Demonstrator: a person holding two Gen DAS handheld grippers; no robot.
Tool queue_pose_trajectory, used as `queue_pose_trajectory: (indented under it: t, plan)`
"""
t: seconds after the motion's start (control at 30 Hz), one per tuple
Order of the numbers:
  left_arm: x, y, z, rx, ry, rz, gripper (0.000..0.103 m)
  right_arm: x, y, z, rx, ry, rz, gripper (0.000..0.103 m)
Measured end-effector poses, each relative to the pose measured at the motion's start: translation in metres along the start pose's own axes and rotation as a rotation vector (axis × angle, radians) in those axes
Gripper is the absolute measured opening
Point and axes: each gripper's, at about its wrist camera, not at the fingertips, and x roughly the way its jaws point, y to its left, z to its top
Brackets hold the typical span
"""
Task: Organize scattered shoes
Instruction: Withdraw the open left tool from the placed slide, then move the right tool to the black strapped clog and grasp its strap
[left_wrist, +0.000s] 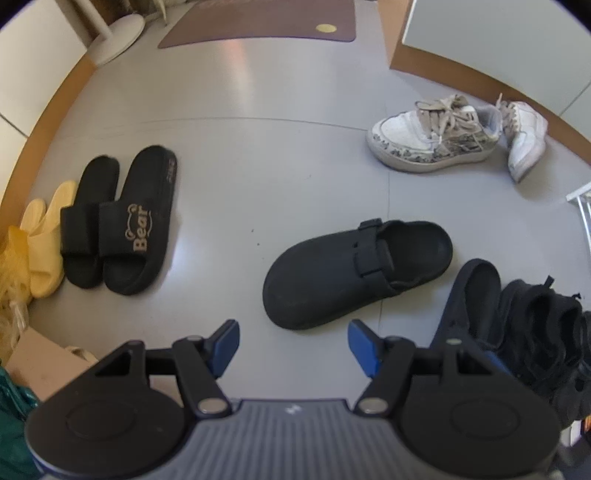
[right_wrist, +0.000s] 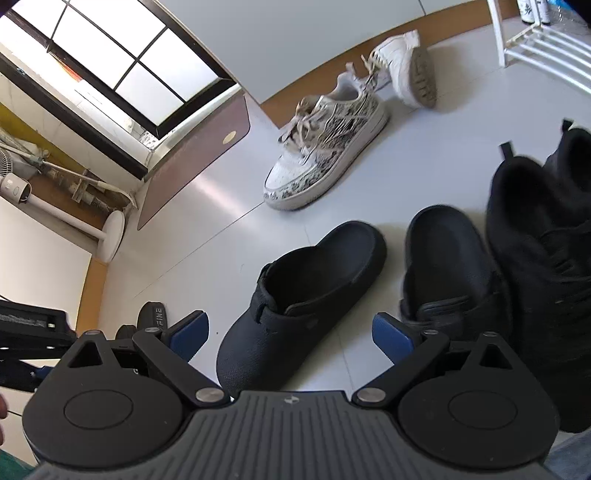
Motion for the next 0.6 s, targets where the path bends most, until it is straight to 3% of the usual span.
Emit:
queue_pose_trajectory:
  t: [0.2, 0.4, 0.6]
  plan:
    - [0.013, 0.015, 0.002, -0.038, 0.021, 0.019, 0.065, 0.030, 0.011, -0.016, 0.000, 0.019, 0.029, 0.098]
    - [0.010, 0.018, 0.006, -0.041, -0.008, 0.052, 0.065, 0.049, 0.021, -0.040, -0.029, 0.037, 0.051, 0.098]
    - [0.006, 0.014, 0.008, -0.041, -0.041, 0.087, 0.065, 0.091, 0.011, -0.047, 0.047, 0.051, 0.006, 0.098]
